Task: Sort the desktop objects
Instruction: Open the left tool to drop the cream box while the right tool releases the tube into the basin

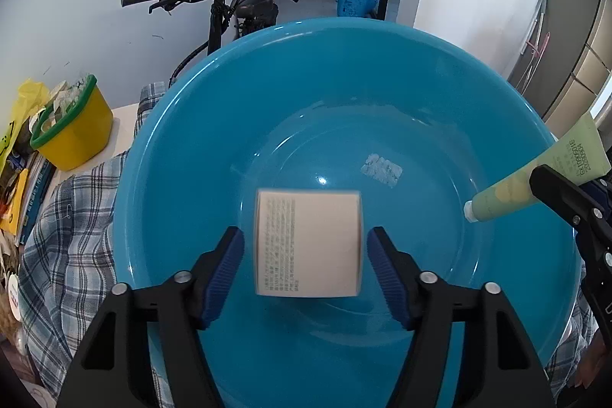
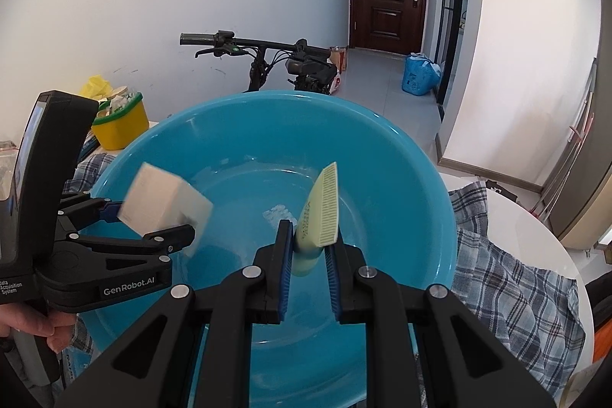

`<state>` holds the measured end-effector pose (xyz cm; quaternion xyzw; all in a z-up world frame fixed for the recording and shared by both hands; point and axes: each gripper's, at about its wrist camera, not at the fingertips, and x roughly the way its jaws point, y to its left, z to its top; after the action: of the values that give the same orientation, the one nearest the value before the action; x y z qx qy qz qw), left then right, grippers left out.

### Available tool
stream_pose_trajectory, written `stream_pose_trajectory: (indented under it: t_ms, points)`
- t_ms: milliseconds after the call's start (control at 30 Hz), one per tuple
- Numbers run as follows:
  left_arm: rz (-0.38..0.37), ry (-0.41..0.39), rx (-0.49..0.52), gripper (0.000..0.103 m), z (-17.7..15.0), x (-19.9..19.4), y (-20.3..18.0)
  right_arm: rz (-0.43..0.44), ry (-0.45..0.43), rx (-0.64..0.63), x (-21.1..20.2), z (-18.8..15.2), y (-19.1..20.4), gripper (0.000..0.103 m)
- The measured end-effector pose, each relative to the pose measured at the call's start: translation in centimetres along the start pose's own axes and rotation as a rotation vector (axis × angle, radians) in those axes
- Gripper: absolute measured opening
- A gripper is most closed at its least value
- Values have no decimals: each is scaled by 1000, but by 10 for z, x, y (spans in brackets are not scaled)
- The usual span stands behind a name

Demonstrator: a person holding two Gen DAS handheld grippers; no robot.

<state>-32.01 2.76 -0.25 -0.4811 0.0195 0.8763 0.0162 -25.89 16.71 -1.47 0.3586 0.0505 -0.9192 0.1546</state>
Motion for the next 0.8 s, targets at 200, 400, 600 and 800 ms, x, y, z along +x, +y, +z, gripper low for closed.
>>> stream_pose_trajectory:
  t_ms: [200, 400, 600, 800]
  points:
    - [33, -68, 14, 86, 2, -15, 0, -6, 4, 8, 0, 0, -3, 15]
    - [34, -62, 6, 86, 4, -14, 3, -7, 22, 6, 6, -2, -3, 15]
    - [31, -63, 3, 86, 4, -15, 3, -3, 57, 0, 17, -6, -3, 15]
    - [22, -61, -2, 86, 4, -15, 4, -12, 48, 18, 15, -6, -8, 16]
